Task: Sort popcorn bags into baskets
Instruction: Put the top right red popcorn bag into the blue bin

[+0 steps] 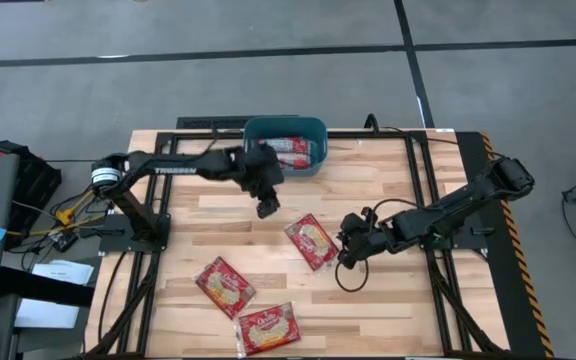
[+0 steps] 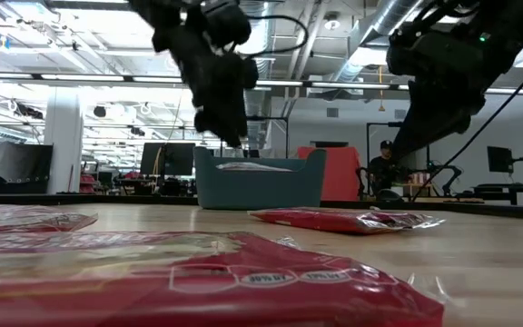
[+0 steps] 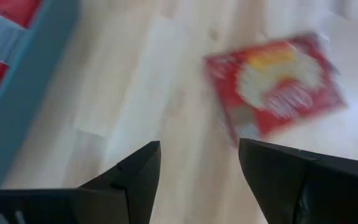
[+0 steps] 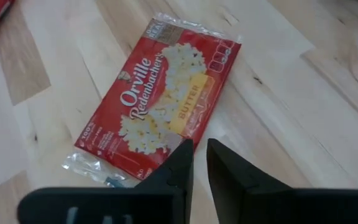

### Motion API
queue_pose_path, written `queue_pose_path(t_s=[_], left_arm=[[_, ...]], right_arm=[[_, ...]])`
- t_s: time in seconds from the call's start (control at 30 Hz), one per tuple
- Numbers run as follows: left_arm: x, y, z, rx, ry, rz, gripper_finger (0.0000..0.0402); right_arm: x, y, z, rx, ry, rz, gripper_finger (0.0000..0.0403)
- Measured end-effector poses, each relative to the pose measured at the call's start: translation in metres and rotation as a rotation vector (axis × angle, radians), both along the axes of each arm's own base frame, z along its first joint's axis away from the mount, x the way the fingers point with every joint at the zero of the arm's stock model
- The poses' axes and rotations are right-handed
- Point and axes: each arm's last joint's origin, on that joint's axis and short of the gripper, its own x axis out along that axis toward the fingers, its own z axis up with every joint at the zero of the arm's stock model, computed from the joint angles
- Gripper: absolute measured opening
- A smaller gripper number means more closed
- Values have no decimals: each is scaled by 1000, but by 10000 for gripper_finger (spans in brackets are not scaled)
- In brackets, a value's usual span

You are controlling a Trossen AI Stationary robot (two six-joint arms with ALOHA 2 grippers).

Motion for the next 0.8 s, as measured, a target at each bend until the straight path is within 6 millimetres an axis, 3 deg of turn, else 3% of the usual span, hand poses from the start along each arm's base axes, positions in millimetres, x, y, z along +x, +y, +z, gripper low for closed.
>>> queue_pose_path(t_s=[0.2,0.43,0.8], left_arm=[[2,-8,-39,41,-108,123,206],[17,-20,-82,-52,-37,73,206],[28,-26,-104,-170,-50,13,206]], right_arm=[[-3,-1,-6,0,-1,-3,57],[2,0,-15,-9,16,-9,43],[24,11,-61,1,78,18,19]])
